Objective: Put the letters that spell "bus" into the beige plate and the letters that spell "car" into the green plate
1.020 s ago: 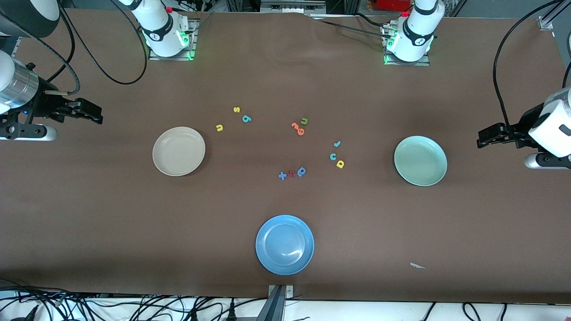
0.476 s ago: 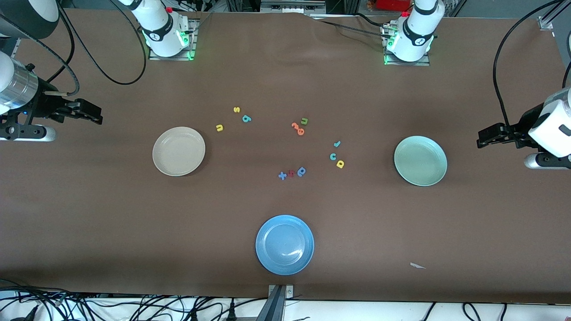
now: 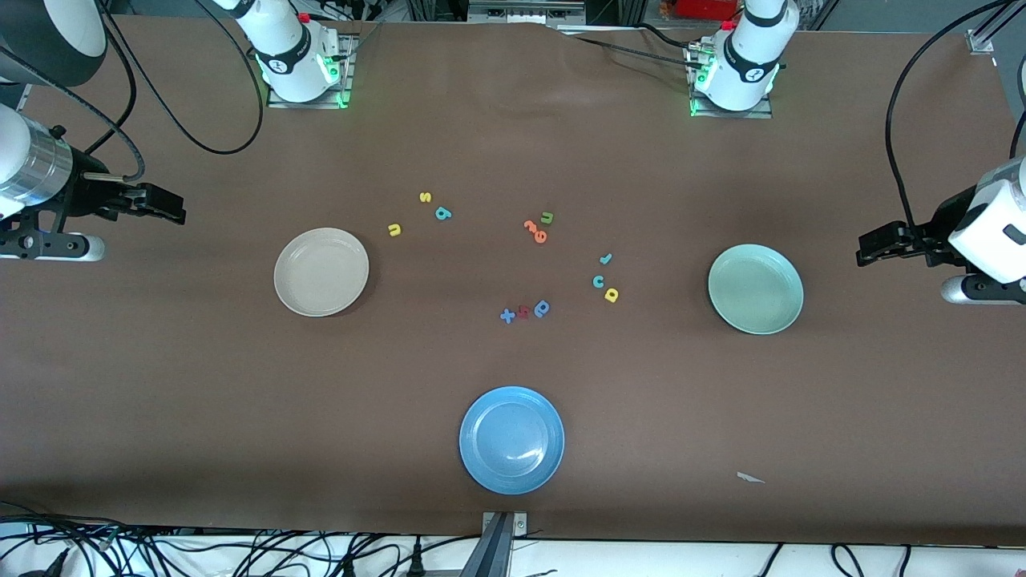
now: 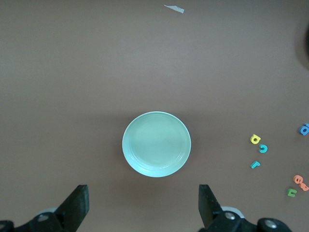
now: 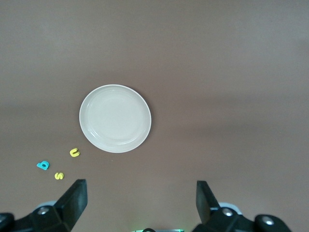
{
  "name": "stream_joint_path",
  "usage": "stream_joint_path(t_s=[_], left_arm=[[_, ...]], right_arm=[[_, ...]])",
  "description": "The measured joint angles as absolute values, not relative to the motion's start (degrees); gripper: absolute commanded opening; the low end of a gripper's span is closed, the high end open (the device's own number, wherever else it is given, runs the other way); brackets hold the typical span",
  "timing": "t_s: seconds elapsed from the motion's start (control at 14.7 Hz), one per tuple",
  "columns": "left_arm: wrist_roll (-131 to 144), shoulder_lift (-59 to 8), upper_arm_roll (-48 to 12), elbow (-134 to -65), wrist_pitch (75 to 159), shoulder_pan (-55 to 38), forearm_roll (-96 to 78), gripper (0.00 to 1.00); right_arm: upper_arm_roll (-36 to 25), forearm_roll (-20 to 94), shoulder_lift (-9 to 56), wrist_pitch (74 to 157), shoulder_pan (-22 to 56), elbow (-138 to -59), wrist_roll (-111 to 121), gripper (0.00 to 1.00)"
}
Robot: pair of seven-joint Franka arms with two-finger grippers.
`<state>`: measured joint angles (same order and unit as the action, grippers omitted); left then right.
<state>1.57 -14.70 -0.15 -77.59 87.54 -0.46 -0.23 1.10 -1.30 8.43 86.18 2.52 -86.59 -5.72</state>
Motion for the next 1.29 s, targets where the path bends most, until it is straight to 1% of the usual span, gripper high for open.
stream_joint_path(t_s=[0.88, 1.29], left_arm=[[1.6, -14.7, -0.2, -77.6, 87.5, -0.5, -0.2, 1.0], [1.6, -14.7, -0.2, -77.6, 87.5, -0.5, -0.2, 1.0]], right_arm=[[1.4, -1.6, 8.5, 86.2, 3.2, -86.6, -5.5, 1.0], [1.3, -1.7, 8.8, 87.5, 3.1, -86.6, -5.4, 1.0]])
